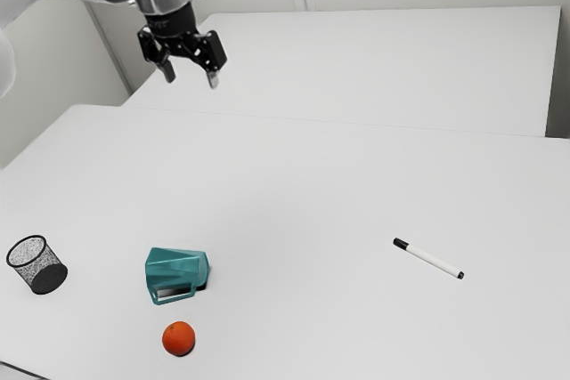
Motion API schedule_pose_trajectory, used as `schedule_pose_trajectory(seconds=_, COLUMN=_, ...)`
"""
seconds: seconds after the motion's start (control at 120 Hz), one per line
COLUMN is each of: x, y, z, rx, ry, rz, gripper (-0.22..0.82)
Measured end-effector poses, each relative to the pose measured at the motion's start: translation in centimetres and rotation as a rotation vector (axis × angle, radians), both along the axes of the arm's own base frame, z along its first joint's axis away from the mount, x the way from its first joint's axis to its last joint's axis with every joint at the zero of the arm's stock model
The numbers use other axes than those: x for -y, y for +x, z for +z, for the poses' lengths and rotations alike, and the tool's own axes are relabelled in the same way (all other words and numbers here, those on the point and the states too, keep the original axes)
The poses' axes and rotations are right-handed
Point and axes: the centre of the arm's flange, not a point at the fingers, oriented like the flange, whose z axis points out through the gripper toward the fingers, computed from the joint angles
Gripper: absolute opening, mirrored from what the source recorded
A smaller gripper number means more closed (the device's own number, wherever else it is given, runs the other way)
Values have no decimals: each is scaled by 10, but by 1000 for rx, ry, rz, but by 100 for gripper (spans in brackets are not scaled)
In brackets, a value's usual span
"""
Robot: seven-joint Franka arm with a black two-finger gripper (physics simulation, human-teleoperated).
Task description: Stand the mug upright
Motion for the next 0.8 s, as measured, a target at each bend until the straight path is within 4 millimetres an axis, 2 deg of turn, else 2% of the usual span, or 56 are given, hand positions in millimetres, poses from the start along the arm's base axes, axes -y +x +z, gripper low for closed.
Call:
schedule_pose_trajectory(seconds=0.275, x=0, y=-6, z=10, rx=20, ry=-2, rz=20, gripper=60)
schedule_pose_trajectory(seconds=0.408, x=3, y=-8, z=2, rx=-3, ry=-25, rz=26, gripper=60)
schedule_pose_trajectory(seconds=0.5, x=4, y=-14, z=-17, rx=-60, ry=-60, rz=35, gripper=60)
schedule_pose_trajectory(seconds=0.675, x=-8, y=-42, z=-55, rx=-153, ry=-143, rz=50, gripper=60)
schedule_pose_trajectory(seconds=0.733, x=-19, y=-47, z=-71, rx=-167, ry=-177, rz=47, gripper=60)
schedule_pose_trajectory(seconds=0.8, x=-42, y=-50, z=-91, rx=-177, ry=-212, rz=59, gripper=60)
